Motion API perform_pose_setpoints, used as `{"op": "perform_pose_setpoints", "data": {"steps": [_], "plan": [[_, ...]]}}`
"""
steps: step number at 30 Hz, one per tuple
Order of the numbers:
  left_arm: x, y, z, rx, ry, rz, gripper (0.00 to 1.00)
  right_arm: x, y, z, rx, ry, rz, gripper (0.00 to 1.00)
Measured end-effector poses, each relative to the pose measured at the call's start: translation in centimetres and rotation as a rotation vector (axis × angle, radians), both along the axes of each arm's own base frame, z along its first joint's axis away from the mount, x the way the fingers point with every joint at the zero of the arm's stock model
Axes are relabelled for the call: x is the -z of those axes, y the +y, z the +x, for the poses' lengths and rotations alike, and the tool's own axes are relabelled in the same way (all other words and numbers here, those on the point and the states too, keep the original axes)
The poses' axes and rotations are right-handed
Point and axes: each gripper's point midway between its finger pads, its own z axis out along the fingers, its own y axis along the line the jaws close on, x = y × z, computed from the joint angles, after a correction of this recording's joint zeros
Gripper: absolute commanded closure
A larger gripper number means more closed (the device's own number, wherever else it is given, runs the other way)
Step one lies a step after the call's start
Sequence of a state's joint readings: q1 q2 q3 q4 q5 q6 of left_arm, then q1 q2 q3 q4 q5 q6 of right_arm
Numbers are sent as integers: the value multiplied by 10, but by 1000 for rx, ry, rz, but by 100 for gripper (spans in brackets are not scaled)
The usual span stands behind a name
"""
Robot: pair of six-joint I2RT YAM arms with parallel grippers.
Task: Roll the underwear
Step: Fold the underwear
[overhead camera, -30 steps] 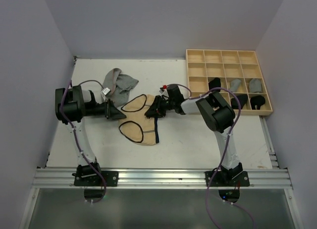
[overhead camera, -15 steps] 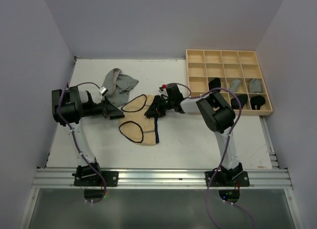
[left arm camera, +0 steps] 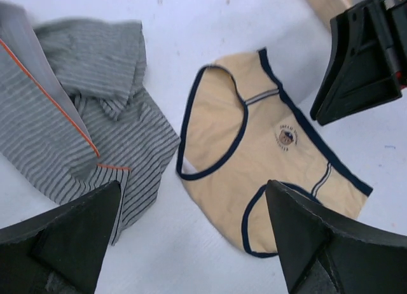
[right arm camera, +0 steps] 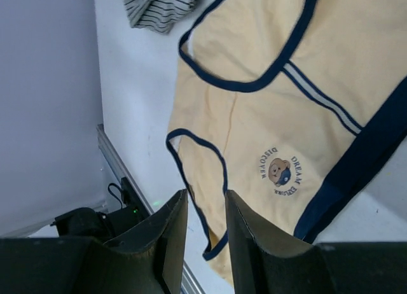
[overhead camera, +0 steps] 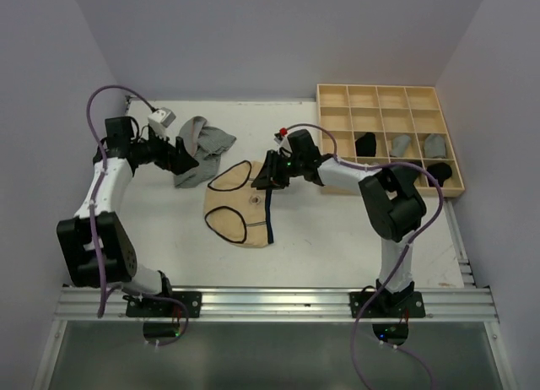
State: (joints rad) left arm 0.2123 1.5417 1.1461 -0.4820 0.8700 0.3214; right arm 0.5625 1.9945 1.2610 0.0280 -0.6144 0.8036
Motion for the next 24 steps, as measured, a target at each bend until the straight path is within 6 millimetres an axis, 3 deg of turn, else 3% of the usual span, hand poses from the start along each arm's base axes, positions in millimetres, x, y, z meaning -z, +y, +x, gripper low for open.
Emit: {"op": "perform_pose_setpoints", "data": {"steps": [5, 9, 11, 14, 15, 17, 18, 20, 22, 24], "plan": [[-75, -3, 0, -66, -237, 10, 0, -30, -5, -1, -44, -123, -1, 52], [-98, 19, 34, -111, -265, 22, 0, -33, -16, -1, -61, -224, -108, 32], [-87, 27, 41, -137, -260, 44, 2, -34, -21, 0, -70, -263, -151, 30], [-45, 26, 21, -194, -198, 115, 15, -29, -28, 2, -70, -287, -218, 35], [-30, 19, 9, -204, -174, 151, 29, -25, -31, 1, -68, -282, -240, 37], [-6, -10, -14, -173, -146, 207, 44, -18, -38, 1, -56, -267, -282, 46], [3, -27, -25, -142, -133, 223, 59, -14, -41, 1, -48, -257, -304, 50], [22, -50, -38, -105, -99, 245, 77, -4, -45, 0, -41, -233, -330, 64], [38, -61, -44, -84, -61, 252, 85, 8, -45, -1, -33, -194, -343, 72], [63, -61, -49, -102, 17, 257, 87, 21, -45, -3, -29, -155, -352, 75]]}}
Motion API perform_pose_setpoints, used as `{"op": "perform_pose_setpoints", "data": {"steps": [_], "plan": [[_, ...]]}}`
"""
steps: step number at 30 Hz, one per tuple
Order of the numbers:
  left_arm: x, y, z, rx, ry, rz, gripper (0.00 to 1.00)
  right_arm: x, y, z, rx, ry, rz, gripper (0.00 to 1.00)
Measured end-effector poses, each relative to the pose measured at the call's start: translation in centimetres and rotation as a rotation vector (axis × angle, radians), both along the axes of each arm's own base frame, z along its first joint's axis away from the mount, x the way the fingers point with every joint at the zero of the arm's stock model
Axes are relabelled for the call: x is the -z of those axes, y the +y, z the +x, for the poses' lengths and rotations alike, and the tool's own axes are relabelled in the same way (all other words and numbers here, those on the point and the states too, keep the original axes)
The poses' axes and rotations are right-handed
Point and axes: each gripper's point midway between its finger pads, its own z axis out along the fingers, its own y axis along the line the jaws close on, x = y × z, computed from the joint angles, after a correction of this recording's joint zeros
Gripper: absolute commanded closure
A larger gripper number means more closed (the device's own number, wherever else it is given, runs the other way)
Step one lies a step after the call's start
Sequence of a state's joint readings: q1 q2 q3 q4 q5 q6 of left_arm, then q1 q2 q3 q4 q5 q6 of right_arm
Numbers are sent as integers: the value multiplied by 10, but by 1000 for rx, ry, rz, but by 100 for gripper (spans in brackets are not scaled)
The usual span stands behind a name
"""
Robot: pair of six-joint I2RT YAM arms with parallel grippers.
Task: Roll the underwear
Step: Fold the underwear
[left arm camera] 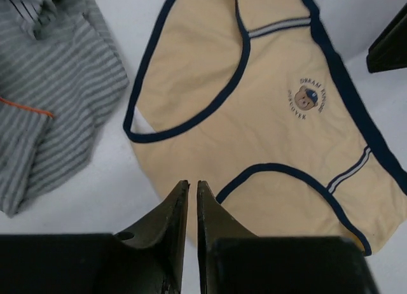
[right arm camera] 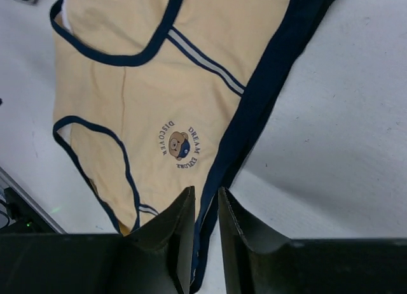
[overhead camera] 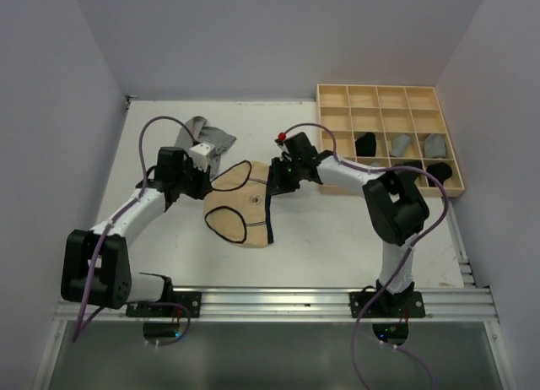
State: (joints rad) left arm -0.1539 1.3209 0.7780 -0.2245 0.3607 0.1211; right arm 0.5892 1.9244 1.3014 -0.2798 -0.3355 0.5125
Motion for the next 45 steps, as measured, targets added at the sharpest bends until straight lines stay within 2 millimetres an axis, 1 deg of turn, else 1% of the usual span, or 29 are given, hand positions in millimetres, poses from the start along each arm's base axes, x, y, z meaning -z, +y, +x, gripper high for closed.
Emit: {"op": "perform_pose_setpoints", "data": {"steps": [1, 3, 6, 10, 13, 15, 17, 22, 24, 26, 28, 30, 33, 35, 36, 39, 40, 43, 45], "plan": [[16, 2, -4, -16, 52, 6, 89, 7, 1, -1, 5, 23, -2, 77], [33, 4, -7, -41, 110, 16, 90, 18, 3, -5, 11, 65, 1, 79], [47, 5, -10, -60, 160, 19, 90, 31, 8, -9, 21, 108, 4, 79], [63, 6, -12, -79, 211, 32, 91, 40, 17, -15, 9, 139, 2, 80], [84, 10, -15, -105, 275, 57, 92, 41, 31, -9, -7, 136, 11, 81], [83, 11, -8, -117, 270, 56, 92, 41, 37, -6, -11, 138, 18, 83], [83, 10, -7, -122, 271, 53, 91, 41, 39, -4, -11, 139, 17, 83], [77, 10, -9, -123, 264, 49, 85, 39, 33, -3, 1, 126, -14, 83], [64, 9, -9, -120, 227, 39, 81, 35, 28, -5, 6, 119, -37, 82], [45, 7, -5, -112, 169, 24, 79, 26, 27, -6, 6, 105, -39, 80], [33, 4, -3, -100, 129, 14, 78, 14, 30, -6, -1, 85, -24, 79], [30, 0, -4, -85, 118, 10, 78, 3, 39, -6, -15, 65, -1, 79], [41, -5, -7, -70, 153, 16, 78, -7, 57, -5, -42, 54, 40, 79], [55, -5, -9, -68, 197, 26, 78, -4, 69, -3, -56, 52, 61, 79], [62, -5, -11, -69, 221, 31, 78, 2, 72, -5, -64, 62, 62, 79], [82, -4, -17, -69, 284, 44, 79, 32, 71, -11, -70, 117, 24, 79], [81, -5, -14, -68, 286, 35, 79, 41, 70, -15, -69, 153, 18, 79], [82, -9, -11, -60, 290, 21, 79, 41, 68, -14, -78, 157, 21, 80], [81, -12, -12, -47, 294, 7, 77, 41, 66, -14, -88, 154, 18, 80]]}}
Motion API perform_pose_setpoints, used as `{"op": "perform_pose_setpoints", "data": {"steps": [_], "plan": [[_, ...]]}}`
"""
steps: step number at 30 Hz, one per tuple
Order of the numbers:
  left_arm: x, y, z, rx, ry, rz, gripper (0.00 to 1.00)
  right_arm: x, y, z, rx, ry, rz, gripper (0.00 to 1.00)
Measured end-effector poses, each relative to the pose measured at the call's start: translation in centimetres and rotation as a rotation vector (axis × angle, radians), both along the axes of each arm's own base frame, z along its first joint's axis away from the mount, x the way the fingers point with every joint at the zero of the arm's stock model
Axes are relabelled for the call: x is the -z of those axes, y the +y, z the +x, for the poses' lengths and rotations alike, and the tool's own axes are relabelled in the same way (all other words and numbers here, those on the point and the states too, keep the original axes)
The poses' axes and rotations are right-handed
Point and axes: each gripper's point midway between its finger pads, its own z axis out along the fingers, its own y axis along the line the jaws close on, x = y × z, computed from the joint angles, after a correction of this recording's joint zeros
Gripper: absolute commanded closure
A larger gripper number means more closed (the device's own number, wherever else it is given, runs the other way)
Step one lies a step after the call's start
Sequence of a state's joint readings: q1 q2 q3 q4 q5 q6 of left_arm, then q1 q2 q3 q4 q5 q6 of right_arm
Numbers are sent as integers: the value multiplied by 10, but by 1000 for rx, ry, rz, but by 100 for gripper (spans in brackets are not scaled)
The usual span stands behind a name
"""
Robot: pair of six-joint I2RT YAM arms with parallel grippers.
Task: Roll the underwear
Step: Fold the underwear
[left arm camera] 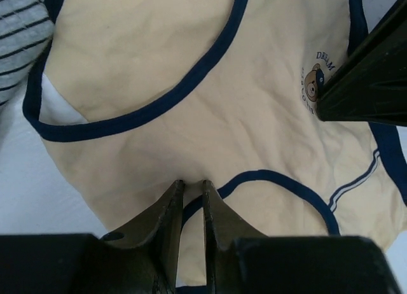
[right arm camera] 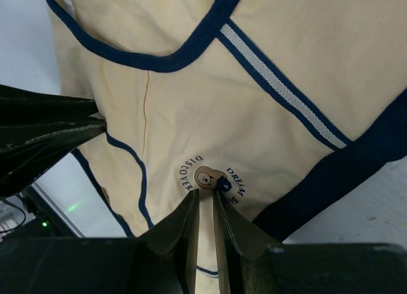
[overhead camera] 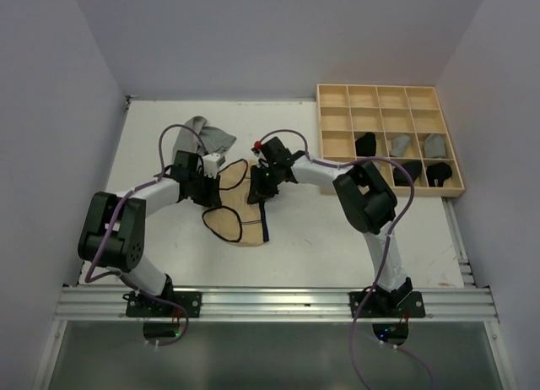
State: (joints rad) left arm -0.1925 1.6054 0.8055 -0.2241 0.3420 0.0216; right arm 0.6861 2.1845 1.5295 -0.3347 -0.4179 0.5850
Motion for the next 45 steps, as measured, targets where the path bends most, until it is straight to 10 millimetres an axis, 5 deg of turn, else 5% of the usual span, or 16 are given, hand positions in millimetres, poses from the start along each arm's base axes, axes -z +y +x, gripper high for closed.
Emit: {"op": "perform_pose_setpoints", "data": {"steps": [4, 8, 11, 14, 17, 21, 26, 30, 38, 40, 45], "plan": [[-7, -12, -12, 65, 16, -58, 57, -3, -8, -11, -52, -12, -6, 69], [-39, -22, -13, 147, -65, -103, 44, -26, -18, -21, -97, -54, 2, 59], [-76, -29, 13, 202, -187, -111, 38, -63, -17, -8, -98, -139, 53, 59], [-110, -38, 49, 242, -290, -118, 38, -102, -19, 26, -49, -228, 115, 67], [-125, -49, 84, 276, -343, -129, 41, -119, -34, 56, 25, -264, 152, 69], [-109, -59, 103, 315, -317, -152, 43, -108, -51, 68, 87, -224, 144, 71], [-71, -53, 73, 336, -207, -156, 45, -79, -47, 55, 79, -153, 115, 72], [-50, -26, 42, 285, -134, -142, 44, -64, -42, 41, 63, -112, 98, 73], [-51, 55, 60, 60, -167, -83, 39, -17, -5, 15, -13, -38, 54, 75], [-50, 59, 61, 48, -169, -71, 38, 0, 7, 5, -46, 15, 60, 75], [-49, 60, 62, 47, -175, -53, 38, -1, 5, 2, -77, 16, 34, 76]]}}
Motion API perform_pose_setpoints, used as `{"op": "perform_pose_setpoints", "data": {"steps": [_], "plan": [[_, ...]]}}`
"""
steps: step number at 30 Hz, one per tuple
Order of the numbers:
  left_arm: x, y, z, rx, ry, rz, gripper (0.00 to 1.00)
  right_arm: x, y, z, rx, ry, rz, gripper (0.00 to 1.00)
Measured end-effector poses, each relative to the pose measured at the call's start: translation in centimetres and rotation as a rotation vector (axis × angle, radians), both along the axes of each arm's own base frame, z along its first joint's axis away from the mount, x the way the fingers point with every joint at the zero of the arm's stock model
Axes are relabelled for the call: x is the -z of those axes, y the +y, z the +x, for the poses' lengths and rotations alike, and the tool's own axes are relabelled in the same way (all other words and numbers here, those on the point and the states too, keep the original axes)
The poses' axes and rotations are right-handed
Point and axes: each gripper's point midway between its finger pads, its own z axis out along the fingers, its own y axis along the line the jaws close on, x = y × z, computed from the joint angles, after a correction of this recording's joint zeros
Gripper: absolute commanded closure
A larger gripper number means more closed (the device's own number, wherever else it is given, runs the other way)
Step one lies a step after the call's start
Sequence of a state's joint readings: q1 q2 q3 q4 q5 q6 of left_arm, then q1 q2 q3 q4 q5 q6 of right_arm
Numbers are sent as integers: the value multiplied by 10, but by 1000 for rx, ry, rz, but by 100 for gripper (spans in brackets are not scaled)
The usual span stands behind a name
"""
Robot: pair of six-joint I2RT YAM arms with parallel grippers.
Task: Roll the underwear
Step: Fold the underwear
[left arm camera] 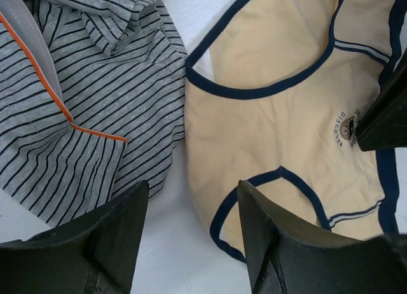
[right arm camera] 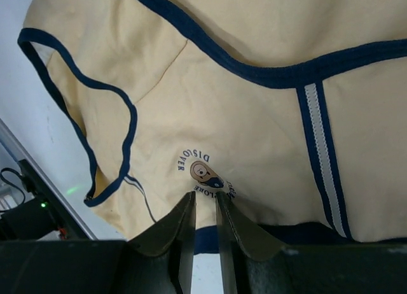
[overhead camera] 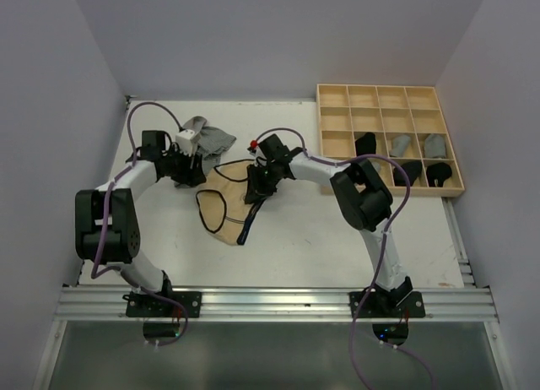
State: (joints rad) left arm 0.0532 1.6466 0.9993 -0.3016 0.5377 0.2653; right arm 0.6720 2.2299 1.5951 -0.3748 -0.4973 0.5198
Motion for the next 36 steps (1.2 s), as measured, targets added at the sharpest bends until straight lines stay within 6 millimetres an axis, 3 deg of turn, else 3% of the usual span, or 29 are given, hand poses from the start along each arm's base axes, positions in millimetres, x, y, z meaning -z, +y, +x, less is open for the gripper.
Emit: {"op": "perform_pose_setpoints", "data": {"steps": [3, 10, 15, 18, 20, 24, 27, 29, 32, 36], "plan": [[5, 3, 3, -11, 9, 14, 39, 1, -6, -3, -40, -11, -22, 78], [43, 22, 19, -65, 95, 41, 39, 3, -39, -25, -152, -30, -98, 79], [28, 37, 39, -92, 35, 51, 39, -1, -59, -31, -226, -65, -133, 71], [4, 39, 42, -77, -33, 43, 38, -12, -67, -30, -238, -111, -145, 67], [-25, 37, 43, -58, -119, 37, 37, -30, -68, -23, -221, -158, -130, 65], [-93, 30, 44, -18, -318, 25, 37, -67, -61, 3, -172, -247, -80, 66], [-116, 25, 41, 7, -380, 15, 37, -81, -43, 30, -140, -287, -39, 66], [-114, 23, 39, 15, -376, 7, 37, -78, -30, 41, -126, -292, -21, 67], [-95, 19, 28, 20, -329, -9, 37, -54, -14, 42, -113, -241, -17, 68], [-74, 15, 11, 28, -268, -32, 37, -5, 5, 26, -109, -118, -29, 69]]}}
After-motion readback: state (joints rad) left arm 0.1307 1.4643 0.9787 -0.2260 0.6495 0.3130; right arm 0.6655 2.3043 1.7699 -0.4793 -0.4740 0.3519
